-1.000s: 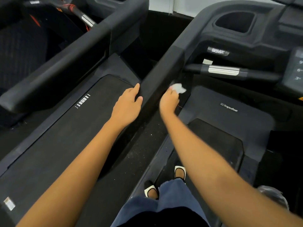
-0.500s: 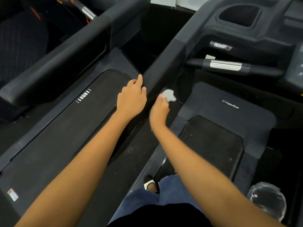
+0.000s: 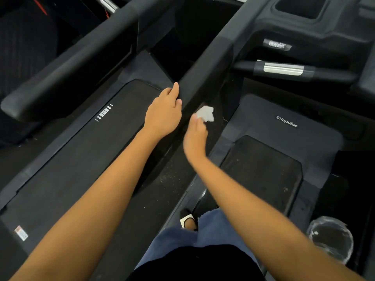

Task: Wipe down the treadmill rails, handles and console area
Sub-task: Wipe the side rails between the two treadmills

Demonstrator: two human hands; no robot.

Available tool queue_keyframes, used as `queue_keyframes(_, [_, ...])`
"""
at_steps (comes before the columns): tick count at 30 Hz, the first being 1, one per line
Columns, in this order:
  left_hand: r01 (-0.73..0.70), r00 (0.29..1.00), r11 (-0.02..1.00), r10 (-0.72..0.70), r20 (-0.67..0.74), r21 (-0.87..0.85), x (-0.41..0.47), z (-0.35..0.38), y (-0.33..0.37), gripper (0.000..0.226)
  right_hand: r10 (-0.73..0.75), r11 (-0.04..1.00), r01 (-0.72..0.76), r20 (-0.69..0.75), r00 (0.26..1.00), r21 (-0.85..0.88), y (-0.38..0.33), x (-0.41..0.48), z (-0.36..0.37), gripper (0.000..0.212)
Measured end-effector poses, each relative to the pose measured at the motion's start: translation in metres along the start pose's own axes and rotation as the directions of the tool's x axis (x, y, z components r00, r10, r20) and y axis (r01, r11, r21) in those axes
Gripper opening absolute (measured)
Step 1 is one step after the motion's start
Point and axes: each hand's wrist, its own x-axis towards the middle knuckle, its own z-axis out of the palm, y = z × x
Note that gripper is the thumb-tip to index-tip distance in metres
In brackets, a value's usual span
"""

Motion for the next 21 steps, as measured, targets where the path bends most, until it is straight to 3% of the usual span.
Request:
queue_keyframes(4, [0.0, 1.0, 1.0, 0.0, -0.004, -0.002, 0.001, -0.001, 0.001, 0.051, -0.094, 0.994, 0.09, 0.069, 0.993, 0.069, 0.018, -0.058, 0.009, 0.037])
queue_keyframes(8, [0.004, 1.0, 1.0, -0.004, 0.007, -0.029, 0.001, -0.001, -0.003, 0.051, 0.061, 0.983, -0.059, -0.006, 0.998, 0.175, -0.001, 0.012, -0.002, 0.033])
queue_keyframes(11, [-0.021, 1.0, 1.0, 0.021, -0.003, 0.015, 0.001, 0.001, -0.006, 0.051, 0.044, 0.989, -0.043, -0.01, 0.999, 0.141, -0.025, 0.081, -0.023, 0.032])
queue_keyframes(15, [-0.039, 0.999, 0.999, 0.039, 0.006, 0.035, 0.002, 0.0, -0.009, 0.051, 0.109, 0.955, -0.081, -0.086, 0.99, 0.284, -0.033, 0.146, -0.041, 0.027])
queue_keyframes(18, [-0.057, 0.998, 0.998, 0.057, 0.017, 0.02, 0.0, -0.003, -0.01, 0.051, 0.151, 0.95, -0.114, -0.11, 0.982, 0.291, -0.038, 0.134, -0.04, 0.049])
queue_keyframes(21, [-0.099, 0.995, 0.994, 0.099, 0.008, 0.051, -0.001, -0.001, -0.009, 0.05, 0.07, 0.988, -0.047, -0.156, 0.985, 0.144, -0.034, 0.082, -0.028, 0.035])
